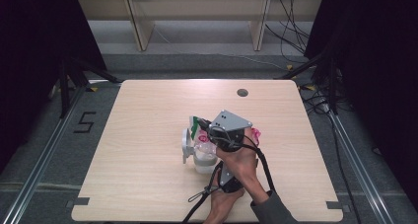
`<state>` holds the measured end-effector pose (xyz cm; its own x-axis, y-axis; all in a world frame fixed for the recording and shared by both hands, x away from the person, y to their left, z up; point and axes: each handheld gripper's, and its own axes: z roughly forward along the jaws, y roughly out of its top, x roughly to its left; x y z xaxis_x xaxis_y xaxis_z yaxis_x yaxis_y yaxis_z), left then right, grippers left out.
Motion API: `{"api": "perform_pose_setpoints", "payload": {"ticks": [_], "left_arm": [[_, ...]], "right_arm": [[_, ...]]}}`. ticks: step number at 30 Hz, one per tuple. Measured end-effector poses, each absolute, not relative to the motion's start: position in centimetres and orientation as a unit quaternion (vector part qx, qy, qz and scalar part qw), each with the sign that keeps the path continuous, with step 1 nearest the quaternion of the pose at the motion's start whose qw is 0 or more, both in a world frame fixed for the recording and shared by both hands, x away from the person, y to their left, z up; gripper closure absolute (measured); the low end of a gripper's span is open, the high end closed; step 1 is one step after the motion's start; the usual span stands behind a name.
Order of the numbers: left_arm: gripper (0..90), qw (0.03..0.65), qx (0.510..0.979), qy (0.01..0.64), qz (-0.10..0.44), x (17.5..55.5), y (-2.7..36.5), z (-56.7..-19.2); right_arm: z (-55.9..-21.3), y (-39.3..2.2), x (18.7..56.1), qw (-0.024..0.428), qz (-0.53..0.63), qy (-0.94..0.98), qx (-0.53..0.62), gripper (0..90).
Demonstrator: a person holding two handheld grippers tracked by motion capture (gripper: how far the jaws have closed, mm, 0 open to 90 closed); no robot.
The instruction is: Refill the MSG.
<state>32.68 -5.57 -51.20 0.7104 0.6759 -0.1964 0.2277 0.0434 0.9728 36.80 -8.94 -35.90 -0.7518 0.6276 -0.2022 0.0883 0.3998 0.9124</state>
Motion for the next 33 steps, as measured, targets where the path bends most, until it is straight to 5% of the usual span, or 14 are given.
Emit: {"api": "perform_pose_setpoints", "payload": {"ticks": [33], "left_arm": [[76.2, 0.640, 0.677, 0.324, 0.166, 32.70, -5.43, -51.21]], "right_arm": [[-36.02, -8.76, 36.83, 0.279, 0.493, 0.796, 0.212, 89.4]]}}
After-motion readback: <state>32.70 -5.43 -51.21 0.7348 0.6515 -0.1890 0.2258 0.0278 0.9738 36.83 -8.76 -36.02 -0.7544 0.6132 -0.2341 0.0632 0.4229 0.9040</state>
